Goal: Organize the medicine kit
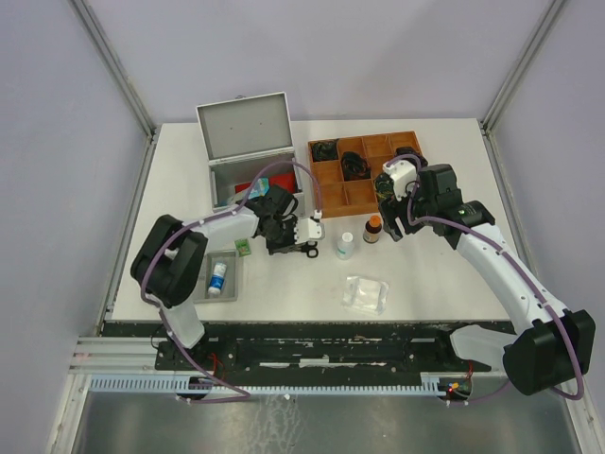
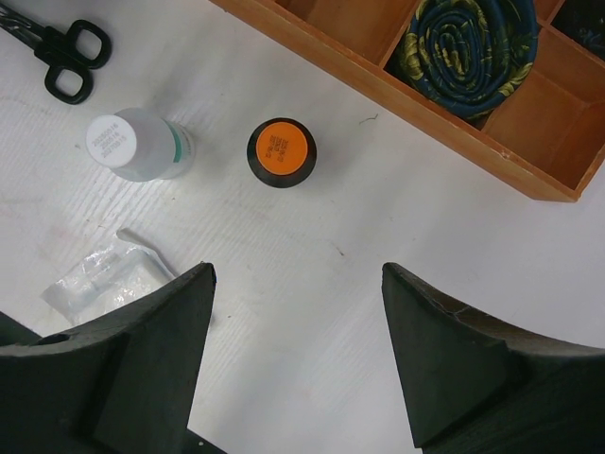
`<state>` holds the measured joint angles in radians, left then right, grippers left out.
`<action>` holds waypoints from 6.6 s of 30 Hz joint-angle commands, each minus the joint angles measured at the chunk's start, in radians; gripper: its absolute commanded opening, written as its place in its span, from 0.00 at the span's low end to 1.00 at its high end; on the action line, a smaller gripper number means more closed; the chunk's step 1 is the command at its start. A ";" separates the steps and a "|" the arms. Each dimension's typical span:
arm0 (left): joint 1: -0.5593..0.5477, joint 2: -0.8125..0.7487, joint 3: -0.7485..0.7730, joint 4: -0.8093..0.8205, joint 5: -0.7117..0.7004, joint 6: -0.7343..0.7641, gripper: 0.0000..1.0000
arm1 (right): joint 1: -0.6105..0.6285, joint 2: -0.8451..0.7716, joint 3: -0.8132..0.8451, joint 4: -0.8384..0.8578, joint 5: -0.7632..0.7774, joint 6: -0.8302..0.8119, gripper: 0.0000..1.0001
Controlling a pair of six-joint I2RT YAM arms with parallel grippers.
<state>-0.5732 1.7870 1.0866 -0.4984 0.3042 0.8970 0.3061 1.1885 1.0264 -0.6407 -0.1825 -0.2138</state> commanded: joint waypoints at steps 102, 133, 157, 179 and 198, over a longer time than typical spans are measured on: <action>0.356 0.320 0.755 -0.397 -0.015 0.169 0.03 | 0.043 -0.049 0.006 0.266 -0.489 0.172 0.76; 0.356 0.179 0.723 -0.344 0.014 0.100 0.74 | 0.034 -0.049 -0.006 0.263 -0.495 0.154 0.76; 0.356 -0.551 0.011 -0.056 0.127 -0.131 0.93 | 0.027 -0.080 0.001 0.258 -0.460 0.153 0.80; 0.316 -0.606 -0.394 0.189 0.067 -0.193 0.95 | 0.027 -0.121 -0.018 0.270 -0.398 0.128 1.00; 0.277 -0.416 -0.300 0.148 -0.048 -0.170 0.95 | 0.027 -0.123 -0.019 0.262 -0.412 0.117 1.00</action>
<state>-0.2897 1.3468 0.7345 -0.3504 0.2955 0.7303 0.3374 1.0912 1.0050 -0.4046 -0.5842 -0.0799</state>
